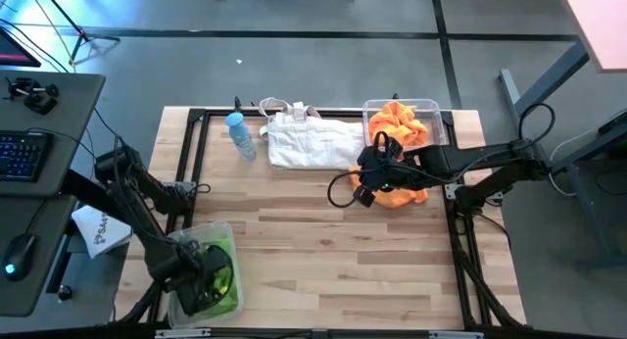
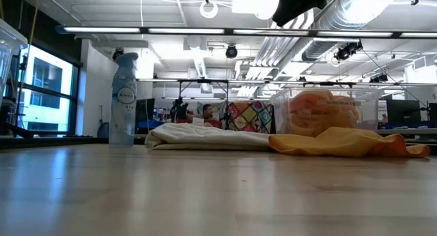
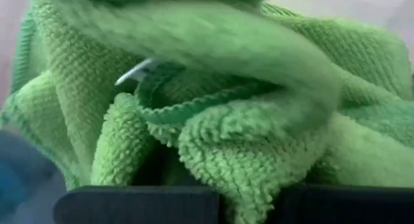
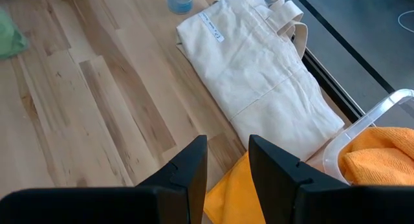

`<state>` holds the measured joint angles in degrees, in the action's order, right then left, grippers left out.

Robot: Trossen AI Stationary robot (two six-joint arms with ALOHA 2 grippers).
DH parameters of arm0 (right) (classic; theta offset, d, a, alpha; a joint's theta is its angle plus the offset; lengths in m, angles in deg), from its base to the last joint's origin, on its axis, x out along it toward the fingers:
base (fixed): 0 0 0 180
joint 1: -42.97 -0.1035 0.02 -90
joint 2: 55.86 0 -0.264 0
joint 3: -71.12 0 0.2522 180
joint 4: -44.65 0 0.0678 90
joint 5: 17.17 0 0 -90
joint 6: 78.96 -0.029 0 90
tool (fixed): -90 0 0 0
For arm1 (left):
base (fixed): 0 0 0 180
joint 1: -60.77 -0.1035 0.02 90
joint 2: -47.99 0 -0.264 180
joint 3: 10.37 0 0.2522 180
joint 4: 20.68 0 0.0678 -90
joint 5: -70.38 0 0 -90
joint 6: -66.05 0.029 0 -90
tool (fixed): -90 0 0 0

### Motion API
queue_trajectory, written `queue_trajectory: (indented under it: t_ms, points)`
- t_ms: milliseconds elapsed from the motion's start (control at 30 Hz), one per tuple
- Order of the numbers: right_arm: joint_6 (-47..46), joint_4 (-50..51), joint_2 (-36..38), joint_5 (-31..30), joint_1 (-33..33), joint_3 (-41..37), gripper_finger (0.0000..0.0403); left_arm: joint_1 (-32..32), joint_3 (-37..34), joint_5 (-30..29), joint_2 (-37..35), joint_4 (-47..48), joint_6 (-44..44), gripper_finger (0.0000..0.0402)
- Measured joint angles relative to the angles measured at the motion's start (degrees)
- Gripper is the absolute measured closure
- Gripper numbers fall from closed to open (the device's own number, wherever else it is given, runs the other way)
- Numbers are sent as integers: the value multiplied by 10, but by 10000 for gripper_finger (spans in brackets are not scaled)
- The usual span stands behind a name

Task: Sort microfiber towel by color & place in baskets
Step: Put the green microfiber cloth into the bottom transparent bin

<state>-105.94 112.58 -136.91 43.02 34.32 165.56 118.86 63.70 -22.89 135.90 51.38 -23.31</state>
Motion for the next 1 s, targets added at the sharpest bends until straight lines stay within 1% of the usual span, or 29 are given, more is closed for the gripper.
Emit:
queue_trajectory:
  t_ms: [133, 267, 333, 500, 600, 733, 867, 1000]
  points:
    - [-1, -1, 0, 0, 0, 0, 293, 0, -66, -2, -27, -71, -4, 401]
    - [-2, -1, 0, 0, 0, 0, 293, -1, -110, -2, -35, -123, -12, 401]
    - [-2, -1, 0, 2, 0, 0, 293, -1, -125, -4, -34, -139, -20, 401]
    - [0, -1, 0, 9, 0, 0, 293, -1, -128, 3, -35, -139, -20, 398]
    - [0, -1, 0, 9, 0, 0, 293, -1, -128, 16, -39, -140, -21, 382]
    - [2, -1, 0, 9, 0, 0, 293, -1, -130, 23, -60, -146, -25, 349]
    - [3, -1, 0, 9, 0, 0, 293, -1, -131, 27, -92, -144, -36, 317]
    - [4, 0, 0, 9, 0, 0, 293, -1, -132, 43, -137, -145, -65, 297]
